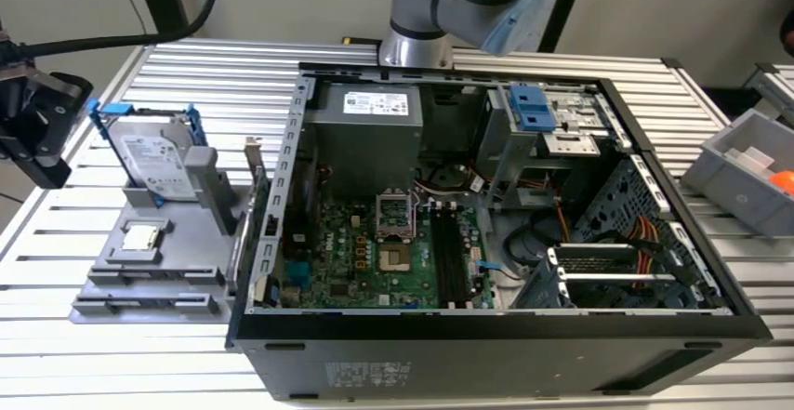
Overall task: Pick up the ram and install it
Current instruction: 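Pick up the ram and move it above insertion slot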
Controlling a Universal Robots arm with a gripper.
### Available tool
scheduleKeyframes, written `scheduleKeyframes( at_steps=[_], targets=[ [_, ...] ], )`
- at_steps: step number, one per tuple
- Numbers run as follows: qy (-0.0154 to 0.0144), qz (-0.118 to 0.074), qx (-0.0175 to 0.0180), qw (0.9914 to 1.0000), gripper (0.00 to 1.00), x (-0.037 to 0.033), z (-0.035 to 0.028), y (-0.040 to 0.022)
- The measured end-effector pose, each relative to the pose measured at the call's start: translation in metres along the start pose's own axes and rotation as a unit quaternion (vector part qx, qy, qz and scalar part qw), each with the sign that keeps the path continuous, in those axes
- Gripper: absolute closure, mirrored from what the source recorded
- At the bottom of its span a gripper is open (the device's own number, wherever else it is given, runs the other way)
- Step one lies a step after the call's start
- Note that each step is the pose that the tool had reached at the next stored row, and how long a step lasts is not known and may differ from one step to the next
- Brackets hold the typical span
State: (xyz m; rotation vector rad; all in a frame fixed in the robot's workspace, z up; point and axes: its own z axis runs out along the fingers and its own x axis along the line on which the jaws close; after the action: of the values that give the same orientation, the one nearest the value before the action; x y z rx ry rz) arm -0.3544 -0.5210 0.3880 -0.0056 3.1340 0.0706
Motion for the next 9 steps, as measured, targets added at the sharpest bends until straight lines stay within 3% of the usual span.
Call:
scheduleKeyframes(
  at_steps=[9],
  targets=[
    [-0.0001,0.000,-0.0001,1.00000,1.00,0.0000,0.0002,-0.0002]
  ],
)
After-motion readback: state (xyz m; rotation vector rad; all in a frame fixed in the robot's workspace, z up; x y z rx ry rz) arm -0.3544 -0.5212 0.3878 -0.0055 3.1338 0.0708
